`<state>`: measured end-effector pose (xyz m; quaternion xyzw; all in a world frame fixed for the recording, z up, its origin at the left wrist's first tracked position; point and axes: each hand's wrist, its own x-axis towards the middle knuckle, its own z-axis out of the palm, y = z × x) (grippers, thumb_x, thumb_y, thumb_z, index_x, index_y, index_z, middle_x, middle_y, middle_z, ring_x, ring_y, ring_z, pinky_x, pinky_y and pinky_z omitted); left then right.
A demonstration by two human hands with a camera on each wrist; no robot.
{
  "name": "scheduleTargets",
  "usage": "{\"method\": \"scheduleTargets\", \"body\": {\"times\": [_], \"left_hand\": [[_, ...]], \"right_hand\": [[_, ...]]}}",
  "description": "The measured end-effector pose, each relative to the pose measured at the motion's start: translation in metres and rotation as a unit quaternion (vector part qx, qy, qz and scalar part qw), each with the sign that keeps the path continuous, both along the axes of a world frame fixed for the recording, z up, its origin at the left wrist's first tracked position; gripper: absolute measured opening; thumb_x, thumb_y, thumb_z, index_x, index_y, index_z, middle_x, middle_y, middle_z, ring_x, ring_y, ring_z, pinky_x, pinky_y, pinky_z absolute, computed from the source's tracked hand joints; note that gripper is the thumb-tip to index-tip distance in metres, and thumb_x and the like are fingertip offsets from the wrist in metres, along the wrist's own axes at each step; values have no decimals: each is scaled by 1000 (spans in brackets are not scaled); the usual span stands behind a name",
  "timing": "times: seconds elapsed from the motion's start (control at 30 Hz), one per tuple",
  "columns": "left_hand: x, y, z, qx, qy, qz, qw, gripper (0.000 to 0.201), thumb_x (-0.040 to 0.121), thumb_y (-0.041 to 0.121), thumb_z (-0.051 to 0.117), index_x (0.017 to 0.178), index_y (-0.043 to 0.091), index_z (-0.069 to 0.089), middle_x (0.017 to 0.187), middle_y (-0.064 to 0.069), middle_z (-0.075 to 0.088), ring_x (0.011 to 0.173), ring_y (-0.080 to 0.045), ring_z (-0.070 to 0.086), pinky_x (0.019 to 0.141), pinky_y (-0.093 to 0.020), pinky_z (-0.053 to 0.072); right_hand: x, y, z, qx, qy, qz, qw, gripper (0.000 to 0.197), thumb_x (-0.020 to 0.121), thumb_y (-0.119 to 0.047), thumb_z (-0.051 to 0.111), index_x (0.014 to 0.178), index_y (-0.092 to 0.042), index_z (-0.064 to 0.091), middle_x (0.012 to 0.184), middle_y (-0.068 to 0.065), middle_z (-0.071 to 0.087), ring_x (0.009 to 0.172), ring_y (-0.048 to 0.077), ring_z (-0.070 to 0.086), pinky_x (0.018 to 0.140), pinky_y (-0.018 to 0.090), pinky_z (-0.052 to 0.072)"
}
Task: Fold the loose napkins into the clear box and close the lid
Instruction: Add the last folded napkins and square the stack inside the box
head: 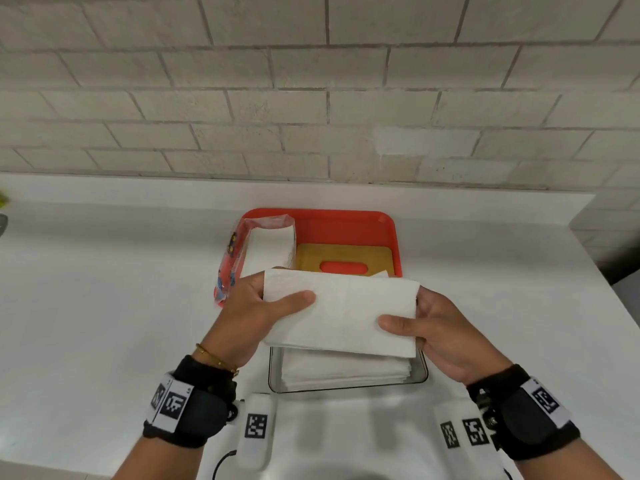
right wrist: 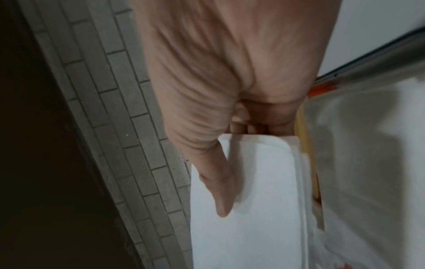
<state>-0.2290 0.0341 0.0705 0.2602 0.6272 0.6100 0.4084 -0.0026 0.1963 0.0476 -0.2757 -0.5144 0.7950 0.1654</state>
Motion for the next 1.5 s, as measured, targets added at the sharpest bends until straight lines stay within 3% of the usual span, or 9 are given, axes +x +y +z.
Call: {"method": "scheduleTargets", "body": {"times": [0.17,0.3,0.4,0.53,0.63,0.8,1.03,1.27,1.5], "left_hand": [[4,-4,-16,16,10,-4,1000,35,77,17,84,109,6,76,111,-11,78,107,-31,74,85,-35,62],[2,-8,-28,40,16,-24,999,17,73,13,85,89,11,81,133,6,70,129,-13,62,93,-28,55],[0,-13,-36,61,44,-63,995,15,72,16,93,76,18,79,151,15,56,143,-5,48,106,-33,44],[-6,-15,-41,96,36,-82,991,24,62,31,98,75,23,80,161,16,41,146,-20,47,111,-46,47],[-6,-14,-41,142,23,-114,983,19,67,13,93,73,26,80,163,6,41,145,-25,48,111,-49,46],[-6,-13,-42,90,25,-80,992,30,53,38,102,67,25,80,116,-7,75,110,-27,69,93,-43,55],[-1,-10,-48,65,63,-71,993,39,48,46,102,70,21,81,90,-15,75,85,-28,71,79,-36,59],[4,-7,-47,86,83,-120,985,18,71,9,93,74,21,79,110,-14,77,108,-33,71,91,-45,58],[-2,-9,-51,19,137,-78,987,24,71,7,92,90,10,76,102,-4,79,99,-16,74,87,-27,59]], "right_hand": [[6,3,-4,54,-21,14,998,46,77,0,82,122,-3,71,121,17,75,115,33,71,100,39,57],[8,5,-4,129,-22,16,991,24,73,-6,86,91,-3,71,97,3,76,91,18,71,80,25,55],[10,4,-2,175,3,47,983,20,75,-2,84,87,-4,68,113,9,77,106,20,72,86,25,56],[11,5,6,240,35,89,966,20,79,0,82,85,-12,68,123,11,75,120,29,68,96,33,54],[11,6,10,258,47,99,960,22,79,1,82,85,-15,67,124,11,74,120,31,68,96,36,54],[11,6,11,244,15,60,968,27,77,0,84,96,-8,67,124,9,74,122,27,67,105,43,52],[13,3,-12,199,-94,82,972,86,71,-11,94,143,-39,54,135,-7,69,125,15,66,108,48,52],[10,9,-15,252,-129,66,957,38,67,-28,97,101,-25,81,110,-3,79,105,17,74,99,43,56],[5,16,-19,284,-160,40,945,30,67,-32,96,93,-31,82,103,-11,79,98,8,74,97,38,56]]}}
